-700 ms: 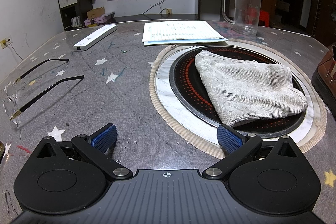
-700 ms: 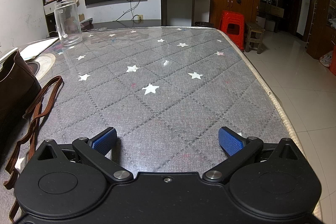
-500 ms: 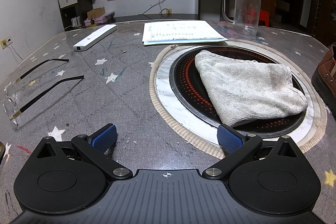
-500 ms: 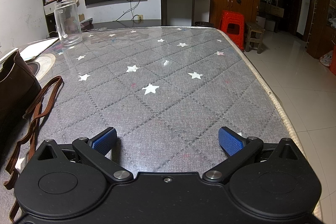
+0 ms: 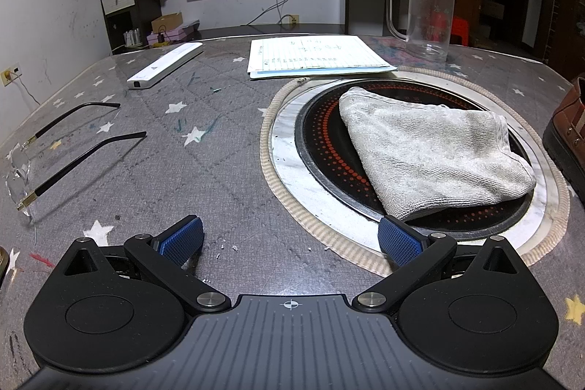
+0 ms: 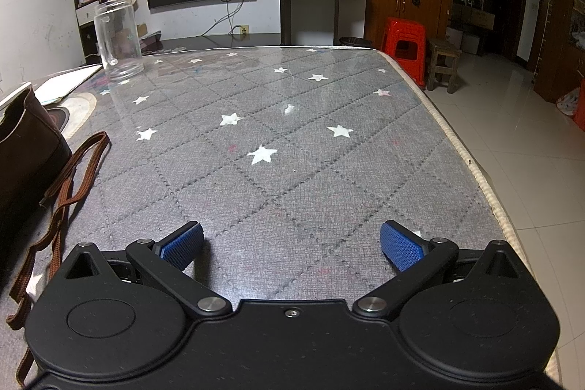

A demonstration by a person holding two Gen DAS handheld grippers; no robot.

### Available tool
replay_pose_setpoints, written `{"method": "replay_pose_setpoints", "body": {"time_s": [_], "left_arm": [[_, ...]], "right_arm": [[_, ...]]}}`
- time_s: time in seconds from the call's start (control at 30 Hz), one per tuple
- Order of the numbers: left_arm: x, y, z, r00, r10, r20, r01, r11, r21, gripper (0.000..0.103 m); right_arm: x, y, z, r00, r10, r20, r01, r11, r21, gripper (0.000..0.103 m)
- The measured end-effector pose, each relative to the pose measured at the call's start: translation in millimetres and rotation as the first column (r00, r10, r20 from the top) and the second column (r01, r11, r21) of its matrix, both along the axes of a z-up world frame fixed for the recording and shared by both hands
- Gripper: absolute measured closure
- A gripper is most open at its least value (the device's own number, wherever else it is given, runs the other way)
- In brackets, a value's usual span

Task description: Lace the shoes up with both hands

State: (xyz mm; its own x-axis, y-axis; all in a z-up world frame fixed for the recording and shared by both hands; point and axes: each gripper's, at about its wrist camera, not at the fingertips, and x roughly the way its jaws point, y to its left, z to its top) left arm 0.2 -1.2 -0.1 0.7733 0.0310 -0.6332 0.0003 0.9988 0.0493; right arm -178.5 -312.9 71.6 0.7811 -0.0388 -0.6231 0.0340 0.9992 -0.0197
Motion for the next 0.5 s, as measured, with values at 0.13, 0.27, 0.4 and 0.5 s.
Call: {"method": "replay_pose_setpoints", "body": {"time_s": [0.13, 0.27, 0.4, 0.5], "left_arm": [[0.0, -0.1, 0.0, 1.0, 0.0, 0.0, 0.0, 1.0, 0.0, 0.0], [0.0, 0.0, 0.0, 1.0, 0.0, 0.0, 0.0, 1.0, 0.0, 0.0], [0.0, 0.0, 0.0, 1.0, 0.0, 0.0, 0.0, 1.0, 0.0, 0.0], [0.0, 0.1, 0.0, 1.0, 0.0, 0.0, 0.0, 1.0, 0.0, 0.0]], "right_arm": [[-0.8, 3.0, 1.4, 1.0, -0.02, -0.007, 0.02, 1.0, -0.001, 0.0], [-0.7, 8.4, 2.9, 1.0, 0.005, -0.007, -0.005, 1.0, 0.026, 0.0], [-0.4, 15.6, 6.4, 0.999, 0.045, -0.009, -0.044, 0.998, 0.045, 0.0], [-1.3, 25.1, 11.1, 0.996, 0.089, -0.007, -0.088, 0.995, 0.051, 0.0]]}}
